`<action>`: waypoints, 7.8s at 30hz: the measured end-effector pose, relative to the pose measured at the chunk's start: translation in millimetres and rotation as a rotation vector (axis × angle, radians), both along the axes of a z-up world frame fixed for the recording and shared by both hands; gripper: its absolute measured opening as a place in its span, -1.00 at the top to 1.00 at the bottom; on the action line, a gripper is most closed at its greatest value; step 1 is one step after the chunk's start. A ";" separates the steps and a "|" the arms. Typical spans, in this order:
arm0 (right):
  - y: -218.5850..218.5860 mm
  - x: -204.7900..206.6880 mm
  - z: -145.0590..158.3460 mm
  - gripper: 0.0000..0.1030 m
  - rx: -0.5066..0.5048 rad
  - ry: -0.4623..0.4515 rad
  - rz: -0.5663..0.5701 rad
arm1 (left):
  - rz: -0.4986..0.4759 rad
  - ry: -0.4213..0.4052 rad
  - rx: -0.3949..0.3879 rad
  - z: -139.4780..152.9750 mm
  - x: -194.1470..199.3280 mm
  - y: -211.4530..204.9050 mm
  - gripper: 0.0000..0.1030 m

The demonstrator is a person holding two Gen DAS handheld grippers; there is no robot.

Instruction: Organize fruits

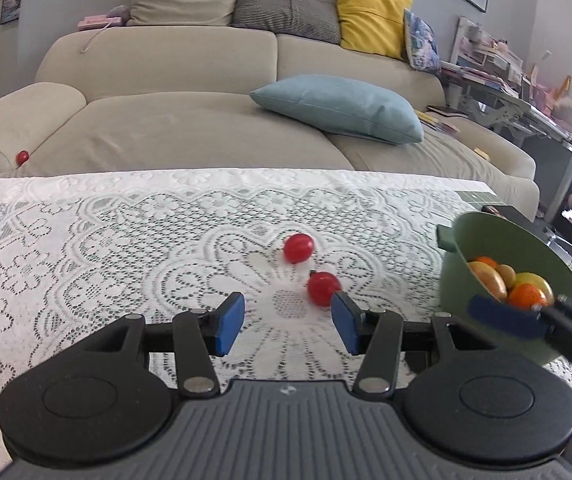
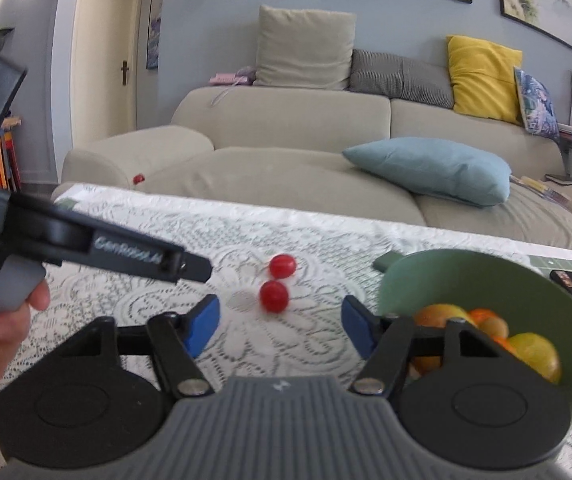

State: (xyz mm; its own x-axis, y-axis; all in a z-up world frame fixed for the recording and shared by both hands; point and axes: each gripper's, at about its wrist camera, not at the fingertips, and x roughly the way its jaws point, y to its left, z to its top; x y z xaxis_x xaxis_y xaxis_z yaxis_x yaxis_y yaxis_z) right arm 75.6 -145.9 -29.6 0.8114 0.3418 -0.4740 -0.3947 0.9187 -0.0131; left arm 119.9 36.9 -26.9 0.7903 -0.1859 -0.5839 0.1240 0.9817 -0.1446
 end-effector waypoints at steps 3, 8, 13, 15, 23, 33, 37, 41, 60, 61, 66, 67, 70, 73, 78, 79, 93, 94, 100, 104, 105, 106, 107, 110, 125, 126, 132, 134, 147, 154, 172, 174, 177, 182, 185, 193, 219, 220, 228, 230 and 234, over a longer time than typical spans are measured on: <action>13.4 3.6 -8.7 0.03 -0.018 0.027 -0.004 | 0.000 -0.005 0.005 -3.6 4.4 3.5 -0.11; 27.2 17.3 -17.4 0.11 -0.050 0.040 -0.037 | -0.041 0.008 -0.021 -9.9 16.7 5.0 0.00; 33.5 34.7 -25.9 0.27 -0.055 0.060 -0.061 | -0.072 0.021 -0.009 -15.6 27.4 1.4 0.07; 37.4 41.7 -28.6 0.28 -0.060 0.065 -0.065 | -0.067 0.025 -0.006 -17.0 30.3 3.0 0.09; 45.0 81.2 -33.2 0.28 -0.041 0.105 -0.067 | -0.037 0.042 0.001 -19.2 43.0 14.9 0.10; 54.1 115.4 -37.9 0.28 -0.063 0.127 -0.065 | -0.012 0.049 -0.004 -21.8 55.2 23.9 0.11; 53.8 119.2 -43.3 0.30 -0.066 0.148 -0.067 | -0.005 0.052 -0.015 -23.6 58.6 26.7 0.11; 53.6 121.8 -46.6 0.38 -0.052 0.167 -0.060 | -0.006 0.057 -0.015 -26.0 60.4 25.8 0.11; 43.7 108.2 -17.0 0.52 -0.006 0.112 -0.013 | 0.001 0.016 -0.062 -14.3 57.7 34.7 0.11; 42.0 106.7 -13.5 0.52 -0.003 0.106 -0.015 | 0.000 0.012 -0.065 -12.5 58.2 34.6 0.11; 24.8 103.4 1.6 0.52 0.034 0.078 -0.053 | -0.015 0.006 -0.045 -9.9 61.9 27.0 0.11; 19.6 103.1 4.9 0.52 0.052 0.075 -0.061 | -0.021 0.008 -0.042 -10.7 63.4 24.6 0.11; 4.6 104.3 15.0 0.52 0.117 0.081 -0.081 | -0.050 0.013 -0.005 -14.4 69.3 12.1 0.11; -8.1 107.4 20.0 0.52 0.149 0.084 -0.115 | -0.087 0.012 0.025 -17.6 75.5 -2.1 0.11; -27.3 117.2 19.9 0.51 0.238 0.128 -0.161 | -0.122 0.021 0.109 -24.6 91.0 -26.9 0.11; -28.1 118.4 20.2 0.51 0.243 0.133 -0.167 | -0.128 0.024 0.121 -25.8 94.0 -31.1 0.11; -46.2 125.4 26.4 0.51 0.285 0.178 -0.221 | -0.147 0.067 0.197 -46.9 129.3 -54.8 0.20; -46.1 125.5 26.0 0.51 0.284 0.181 -0.220 | -0.145 0.068 0.198 -47.0 130.1 -55.2 0.23; -47.6 126.1 26.7 0.50 0.294 0.186 -0.214 | -0.134 0.065 0.208 -47.3 131.1 -56.0 0.35; -50.2 123.6 28.4 0.50 0.293 0.183 -0.209 | -0.120 0.063 0.197 -45.5 128.2 -54.8 0.35; -51.0 123.0 29.0 0.50 0.293 0.184 -0.207 | -0.119 0.060 0.195 -44.0 126.5 -54.6 0.35; -51.8 122.0 29.5 0.50 0.292 0.184 -0.205 | -0.119 0.059 0.194 -42.0 124.4 -55.1 0.35; -52.7 121.5 29.9 0.50 0.291 0.184 -0.204 | -0.119 0.059 0.194 -39.0 121.1 -56.0 0.35; -55.2 118.1 32.4 0.50 0.287 0.185 -0.195 | -0.117 0.048 0.184 -28.4 109.5 -59.5 0.35; -96.0 72.3 58.8 0.51 0.308 0.147 -0.136 | -0.181 -0.042 0.088 38.3 32.7 -87.3 0.35; -101.3 70.1 61.1 0.50 0.311 0.147 -0.132 | -0.199 -0.051 0.084 43.6 27.5 -91.3 0.35; -138.7 64.8 62.7 0.50 0.263 0.204 -0.138 | -0.349 -0.084 0.075 65.5 6.0 -122.0 0.35; -149.7 64.1 58.3 0.50 0.231 0.225 -0.157 | -0.401 -0.073 0.081 65.2 2.4 -135.0 0.35; -173.8 56.6 28.3 0.50 0.112 0.409 -0.170 | -0.526 0.098 0.182 29.8 9.0 -178.5 0.35; -171.8 55.7 22.9 0.46 0.107 0.433 -0.157 | -0.526 0.150 0.210 16.5 14.7 -182.8 0.35; -168.6 11.9 62.9 -0.11 0.204 0.106 -0.220 | -0.455 -0.011 0.161 45.8 -33.5 -142.8 -0.20; -161.9 -0.8 66.6 -0.11 0.189 0.023 -0.236 | -0.408 -0.066 0.147 52.0 -48.2 -129.7 -0.24; -148.9 -20.3 67.8 -0.11 0.138 -0.083 -0.236 | -0.319 -0.137 0.131 54.4 -71.2 -112.5 -0.31; -137.3 -45.9 65.5 -0.37 0.126 -0.130 -0.242 | -0.164 -0.217 0.129 50.4 -104.8 -90.0 -0.44; -133.8 -61.8 60.7 -0.40 0.136 -0.143 -0.246 | -0.087 -0.257 0.149 48.2 -123.2 -83.9 -0.50; -110.9 -109.7 38.4 -0.77 0.082 -0.196 -0.204 | 0.058 -0.319 0.180 37.3 -152.3 -71.8 -0.75; -102.9 -119.2 9.7 -0.82 0.029 -0.170 -0.200 | 0.196 -0.215 0.222 2.7 -163.9 -63.1 -0.75; -102.9 -119.2 9.6 -0.82 0.029 -0.170 -0.199 | 0.196 -0.214 0.223 2.8 -163.5 -63.3 -0.75; -102.3 -119.2 9.7 -0.82 0.029 -0.167 -0.198 | 0.200 -0.204 0.223 3.4 -162.8 -61.7 -0.75; -102.2 -119.1 9.6 -0.82 0.029 -0.167 -0.198 | 0.200 -0.203 0.224 3.1 -162.6 -61.5 -0.75; -102.3 -119.1 9.5 -0.82 0.031 -0.167 -0.199 | 0.197 -0.199 0.226 2.7 -162.0 -61.8 -0.75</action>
